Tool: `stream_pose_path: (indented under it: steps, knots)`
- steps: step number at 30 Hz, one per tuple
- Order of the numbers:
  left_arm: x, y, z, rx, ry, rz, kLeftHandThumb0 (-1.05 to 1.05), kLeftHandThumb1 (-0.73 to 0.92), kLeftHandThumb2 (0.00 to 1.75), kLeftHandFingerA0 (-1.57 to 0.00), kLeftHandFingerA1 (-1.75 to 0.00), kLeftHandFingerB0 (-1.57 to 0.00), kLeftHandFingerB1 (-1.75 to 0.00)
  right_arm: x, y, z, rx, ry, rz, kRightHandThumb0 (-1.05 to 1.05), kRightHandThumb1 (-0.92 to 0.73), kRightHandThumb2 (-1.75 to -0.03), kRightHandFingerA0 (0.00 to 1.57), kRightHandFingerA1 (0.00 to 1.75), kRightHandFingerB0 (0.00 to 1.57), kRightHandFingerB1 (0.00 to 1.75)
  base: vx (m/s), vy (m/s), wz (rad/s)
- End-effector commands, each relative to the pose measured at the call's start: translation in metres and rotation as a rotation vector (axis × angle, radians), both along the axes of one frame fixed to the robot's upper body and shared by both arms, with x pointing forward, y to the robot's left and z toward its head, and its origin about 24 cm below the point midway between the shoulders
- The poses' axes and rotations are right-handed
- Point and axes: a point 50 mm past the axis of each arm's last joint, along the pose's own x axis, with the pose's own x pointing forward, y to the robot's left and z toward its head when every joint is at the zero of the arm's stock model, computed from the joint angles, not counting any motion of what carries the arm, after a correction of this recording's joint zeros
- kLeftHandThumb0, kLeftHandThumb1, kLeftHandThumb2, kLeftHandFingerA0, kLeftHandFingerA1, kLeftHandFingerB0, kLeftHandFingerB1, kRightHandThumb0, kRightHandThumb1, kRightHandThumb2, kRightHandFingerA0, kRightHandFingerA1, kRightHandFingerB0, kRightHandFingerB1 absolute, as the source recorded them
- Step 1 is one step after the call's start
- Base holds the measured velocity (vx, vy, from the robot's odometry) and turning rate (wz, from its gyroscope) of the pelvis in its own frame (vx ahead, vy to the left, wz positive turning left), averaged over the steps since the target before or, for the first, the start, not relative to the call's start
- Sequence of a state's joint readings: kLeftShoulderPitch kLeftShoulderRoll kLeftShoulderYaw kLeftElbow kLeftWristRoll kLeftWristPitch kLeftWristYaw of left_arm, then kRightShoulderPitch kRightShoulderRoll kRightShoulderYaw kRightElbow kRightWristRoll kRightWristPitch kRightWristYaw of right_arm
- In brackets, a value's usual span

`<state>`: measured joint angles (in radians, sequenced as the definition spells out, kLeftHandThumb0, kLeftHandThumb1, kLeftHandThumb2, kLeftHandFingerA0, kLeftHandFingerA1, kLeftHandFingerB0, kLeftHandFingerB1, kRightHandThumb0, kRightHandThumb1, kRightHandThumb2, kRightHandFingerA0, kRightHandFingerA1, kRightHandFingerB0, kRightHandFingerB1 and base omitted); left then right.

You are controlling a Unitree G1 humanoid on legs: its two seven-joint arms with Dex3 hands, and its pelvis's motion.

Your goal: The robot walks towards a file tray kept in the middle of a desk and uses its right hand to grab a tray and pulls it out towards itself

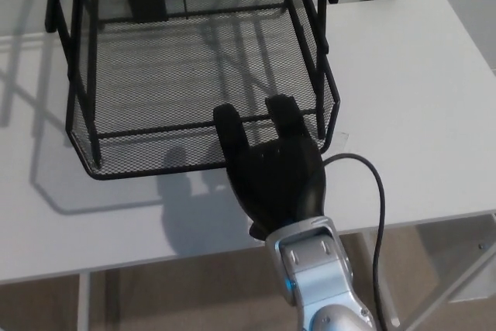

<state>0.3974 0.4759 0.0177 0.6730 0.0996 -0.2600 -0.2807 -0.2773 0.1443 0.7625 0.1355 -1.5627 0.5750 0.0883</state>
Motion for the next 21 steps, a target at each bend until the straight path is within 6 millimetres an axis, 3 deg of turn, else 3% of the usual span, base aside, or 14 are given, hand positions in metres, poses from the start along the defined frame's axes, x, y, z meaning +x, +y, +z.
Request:
stream_pose_path:
  steps: [1,2,3,6,7,9,11,12,13,16,17,18,19,21]
  knots:
    - [0.001,0.004,0.005,0.017,-0.011,-0.018,-0.30,0.47,0.63,-0.49,-0.49,-0.42,-0.44,-0.012,-0.008,-0.028,-0.016,0.144,0.003,-0.90,-0.30,-0.62,0.00,0.64,0.10,0.52,0.00,0.000,0.00]
    - [0.001,0.004,0.006,0.017,-0.010,-0.023,-0.29,0.48,0.63,-0.50,-0.48,-0.41,-0.44,-0.016,-0.009,-0.029,-0.016,0.141,0.009,-0.93,-0.32,-0.64,0.01,0.61,0.10,0.51,0.00,0.000,0.00]
    - [0.001,0.004,0.006,0.007,-0.012,-0.023,-0.29,0.47,0.63,-0.50,-0.49,-0.42,-0.44,-0.019,-0.009,-0.029,-0.012,0.135,0.015,-0.36,0.10,-0.69,0.05,0.58,0.00,0.53,0.00,0.000,0.00]
    - [0.001,0.004,0.005,0.014,-0.008,-0.022,-0.29,0.47,0.63,-0.50,-0.48,-0.41,-0.44,-0.026,-0.009,-0.025,0.028,0.122,0.031,-0.36,0.09,-0.69,0.06,0.59,0.00,0.53,0.00,0.000,0.00]
    - [0.001,0.005,0.004,0.020,-0.007,-0.026,-0.30,0.47,0.63,-0.50,-0.48,-0.41,-0.44,-0.031,-0.008,-0.022,0.052,0.116,0.039,-0.85,-0.37,-0.53,0.00,0.65,0.12,0.51,0.00,0.000,0.00]
    - [0.001,0.005,0.003,0.020,-0.009,-0.024,-0.30,0.47,0.63,-0.51,-0.49,-0.42,-0.44,-0.039,-0.008,-0.018,0.064,0.104,0.058,-0.87,-0.31,-0.63,0.00,0.65,0.11,0.53,0.00,0.000,0.00]
    - [0.000,0.005,0.003,0.022,-0.012,-0.027,-0.29,0.47,0.63,-0.52,-0.49,-0.42,-0.44,-0.047,-0.008,-0.016,0.083,0.099,0.078,-0.85,-0.37,-0.53,0.00,0.67,0.11,0.52,0.00,0.000,0.00]
    - [0.000,0.005,0.002,0.023,-0.012,-0.029,-0.30,0.47,0.63,-0.51,-0.49,-0.42,-0.45,-0.053,-0.008,-0.014,0.092,0.092,0.092,-0.88,-0.32,-0.64,0.00,0.66,0.12,0.52,0.00,0.000,0.00]
    - [0.000,0.005,0.003,0.023,-0.013,-0.030,-0.29,0.47,0.63,-0.51,-0.49,-0.42,-0.45,-0.056,-0.008,-0.013,0.101,0.084,0.103,-0.84,-0.36,-0.53,0.00,0.68,0.14,0.51,0.00,0.000,0.00]
    - [0.001,0.005,0.004,0.026,-0.008,-0.037,-0.31,0.47,0.63,-0.51,-0.49,-0.41,-0.44,-0.069,-0.008,-0.007,0.132,0.065,0.140,-0.85,-0.36,-0.53,0.00,0.66,0.13,0.52,0.00,0.000,0.00]
    - [0.001,0.005,0.004,0.031,-0.005,-0.040,-0.31,0.47,0.64,-0.51,-0.49,-0.41,-0.44,-0.073,-0.008,-0.005,0.136,0.056,0.150,-0.87,-0.30,-0.63,0.00,0.69,0.12,0.54,0.00,0.000,0.00]
    - [0.001,0.005,0.004,0.023,-0.010,-0.040,-0.30,0.47,0.63,-0.51,-0.49,-0.42,-0.45,-0.078,-0.008,-0.002,0.145,0.047,0.162,-0.86,-0.35,-0.53,0.00,0.65,0.12,0.53,0.00,0.000,0.00]
    - [0.001,0.005,0.003,0.025,-0.008,-0.034,-0.30,0.46,0.63,-0.51,-0.49,-0.42,-0.44,-0.082,-0.007,0.000,0.160,0.033,0.182,-0.86,-0.29,-0.62,0.00,0.71,0.15,0.53,0.00,0.000,0.00]
    - [0.000,0.006,0.003,0.025,-0.009,-0.029,-0.29,0.47,0.63,-0.51,-0.49,-0.42,-0.44,-0.088,-0.007,0.004,0.164,0.027,0.206,-0.87,-0.36,-0.53,0.00,0.64,0.13,0.53,0.00,0.000,0.00]
